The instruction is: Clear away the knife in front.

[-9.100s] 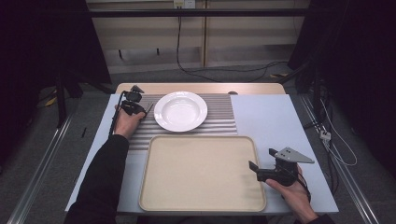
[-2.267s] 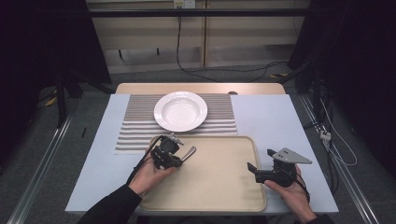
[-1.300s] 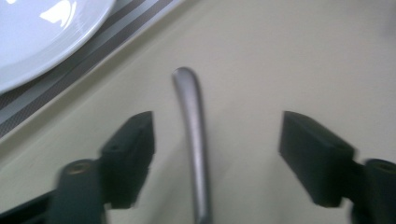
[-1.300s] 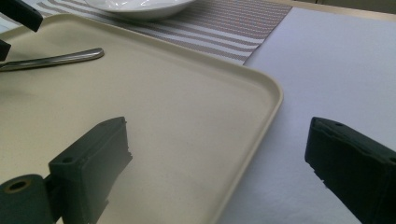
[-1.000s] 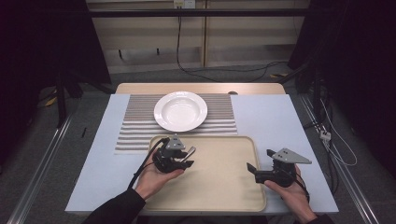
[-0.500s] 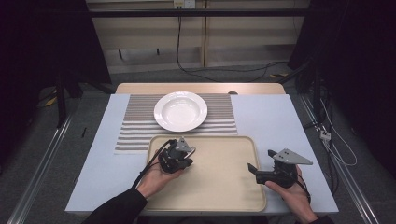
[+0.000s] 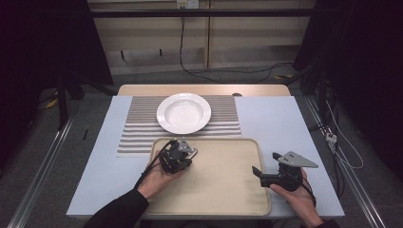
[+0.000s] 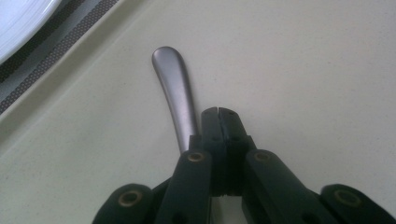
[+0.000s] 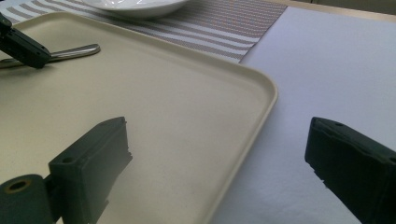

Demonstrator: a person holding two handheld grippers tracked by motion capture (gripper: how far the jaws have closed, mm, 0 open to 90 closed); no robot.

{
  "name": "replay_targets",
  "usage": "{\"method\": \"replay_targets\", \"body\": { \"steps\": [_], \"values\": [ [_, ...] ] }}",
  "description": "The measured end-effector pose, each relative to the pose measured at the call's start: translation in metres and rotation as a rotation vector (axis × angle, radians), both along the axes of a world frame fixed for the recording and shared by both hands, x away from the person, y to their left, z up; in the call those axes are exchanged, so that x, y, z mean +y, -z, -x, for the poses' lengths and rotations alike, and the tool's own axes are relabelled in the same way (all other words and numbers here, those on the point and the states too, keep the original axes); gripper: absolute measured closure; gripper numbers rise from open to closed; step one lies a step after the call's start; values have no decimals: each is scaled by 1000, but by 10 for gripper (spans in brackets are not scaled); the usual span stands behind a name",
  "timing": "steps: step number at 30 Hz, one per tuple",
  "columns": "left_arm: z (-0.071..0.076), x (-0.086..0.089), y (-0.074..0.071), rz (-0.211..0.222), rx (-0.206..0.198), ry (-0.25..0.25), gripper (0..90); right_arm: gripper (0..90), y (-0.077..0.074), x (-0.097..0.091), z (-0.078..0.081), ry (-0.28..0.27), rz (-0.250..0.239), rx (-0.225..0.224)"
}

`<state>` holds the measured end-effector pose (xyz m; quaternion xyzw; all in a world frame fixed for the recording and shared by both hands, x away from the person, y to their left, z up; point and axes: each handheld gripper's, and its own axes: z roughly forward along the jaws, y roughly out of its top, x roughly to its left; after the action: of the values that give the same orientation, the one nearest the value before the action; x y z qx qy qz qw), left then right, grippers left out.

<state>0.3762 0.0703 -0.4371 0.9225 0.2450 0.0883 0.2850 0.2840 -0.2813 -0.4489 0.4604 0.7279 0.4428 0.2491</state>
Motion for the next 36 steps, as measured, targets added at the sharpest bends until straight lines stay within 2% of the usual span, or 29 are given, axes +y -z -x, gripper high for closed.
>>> {"method": "replay_targets", "body": {
  "steps": [6, 10, 11, 12, 14, 16, 17, 18, 19, 20, 28, 36],
  "values": [
    [-3, 5, 0, -4, -4, -27, 900, 60, 0, 0, 1, 0, -2, 0],
    [-6, 9, -1, -9, 12, -31, 900, 60, 0, -1, 1, -2, -1, -1],
    [-6, 10, -1, 3, 17, -34, 900, 60, 0, -1, 1, -2, -1, -1],
    [-5, 11, -1, -16, 9, -37, 900, 60, 0, 0, 1, -1, -3, -1],
    [-5, 14, -1, -19, 15, -49, 900, 60, 0, 0, 1, -2, -2, -1],
    [-6, 18, -2, -19, 23, -47, 900, 60, 0, 0, 1, 1, -3, 0],
    [-6, 18, -1, 1, 28, -66, 900, 60, 0, 0, 1, 1, -3, 0],
    [-7, 21, -2, -19, 34, -50, 900, 60, 0, 0, 1, 0, -3, 0],
    [-7, 22, -3, -21, 36, -51, 900, 60, 0, 0, 1, 0, -4, 1],
    [-7, 23, -2, -7, 40, -62, 900, 60, 0, 0, 1, 1, -4, 0],
    [-12, 36, -3, -11, 63, -93, 900, 60, 0, 0, 0, -2, -2, 1],
    [-9, 53, -4, -15, 61, -127, 900, 60, 0, 1, -1, -1, -2, 4]
  ]
}}
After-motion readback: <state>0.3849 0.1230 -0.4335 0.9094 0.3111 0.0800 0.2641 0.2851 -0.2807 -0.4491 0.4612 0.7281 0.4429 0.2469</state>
